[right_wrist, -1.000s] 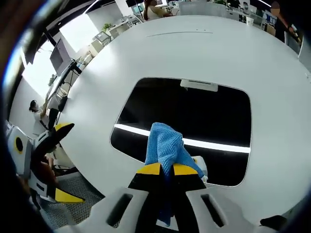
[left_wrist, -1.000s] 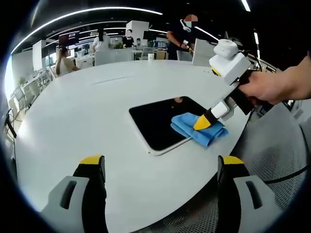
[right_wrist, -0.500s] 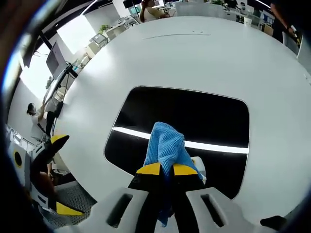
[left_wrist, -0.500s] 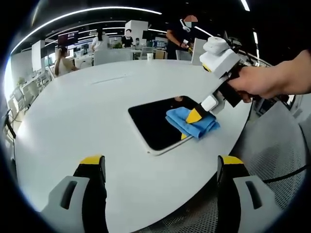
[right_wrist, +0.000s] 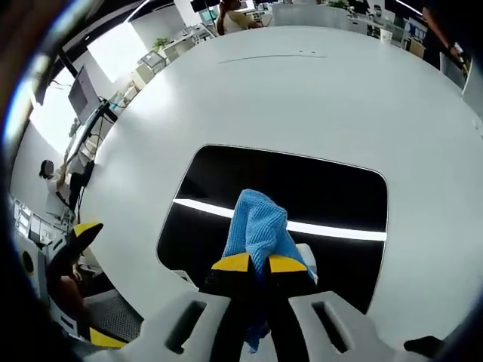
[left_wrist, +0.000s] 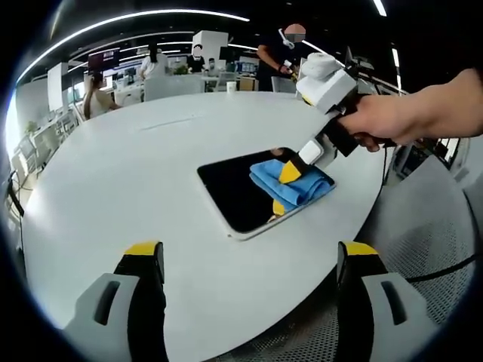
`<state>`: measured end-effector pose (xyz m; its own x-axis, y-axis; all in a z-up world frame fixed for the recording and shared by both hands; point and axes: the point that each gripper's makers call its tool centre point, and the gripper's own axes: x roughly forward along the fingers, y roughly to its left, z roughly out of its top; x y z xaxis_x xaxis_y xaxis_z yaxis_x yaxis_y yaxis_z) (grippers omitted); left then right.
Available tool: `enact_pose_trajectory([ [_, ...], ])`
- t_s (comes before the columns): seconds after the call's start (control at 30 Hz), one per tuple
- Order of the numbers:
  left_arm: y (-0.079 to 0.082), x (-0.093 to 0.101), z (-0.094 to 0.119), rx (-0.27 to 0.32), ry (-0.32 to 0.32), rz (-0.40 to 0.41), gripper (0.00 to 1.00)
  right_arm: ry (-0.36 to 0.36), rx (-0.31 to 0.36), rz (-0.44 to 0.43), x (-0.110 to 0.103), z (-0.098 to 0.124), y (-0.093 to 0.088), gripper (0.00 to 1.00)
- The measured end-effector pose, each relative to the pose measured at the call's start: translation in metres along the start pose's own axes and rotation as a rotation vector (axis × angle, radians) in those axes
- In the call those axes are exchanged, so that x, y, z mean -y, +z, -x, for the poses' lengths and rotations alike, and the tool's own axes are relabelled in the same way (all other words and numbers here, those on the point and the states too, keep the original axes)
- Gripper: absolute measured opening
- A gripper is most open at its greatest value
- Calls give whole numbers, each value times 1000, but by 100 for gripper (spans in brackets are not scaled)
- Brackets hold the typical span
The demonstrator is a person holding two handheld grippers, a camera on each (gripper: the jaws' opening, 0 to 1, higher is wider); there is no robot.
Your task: Wipe the mirror surface with the cleaning cloth until all visible marks leave the cleaned area.
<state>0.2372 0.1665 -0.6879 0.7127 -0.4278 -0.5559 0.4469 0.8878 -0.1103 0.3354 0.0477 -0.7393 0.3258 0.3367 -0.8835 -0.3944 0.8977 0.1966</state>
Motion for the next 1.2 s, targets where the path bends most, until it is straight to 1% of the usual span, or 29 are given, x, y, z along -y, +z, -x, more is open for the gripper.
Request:
enact_pose_trajectory([
  [0.47,-1,-1,0,-2,6,2,93,-16,0,17,11,-12,32,1],
  [0.6,-1,-1,0,-5,5,2,93,-21,5,73,14,-17,40,1],
  [0.83,-1,-2,0,-7,6,-1,92,-28,11,76,16,-20,50,1],
  [1.2,-4,-4,-3,-8,9,1,92,-45,26,87,20,-30,71,1],
])
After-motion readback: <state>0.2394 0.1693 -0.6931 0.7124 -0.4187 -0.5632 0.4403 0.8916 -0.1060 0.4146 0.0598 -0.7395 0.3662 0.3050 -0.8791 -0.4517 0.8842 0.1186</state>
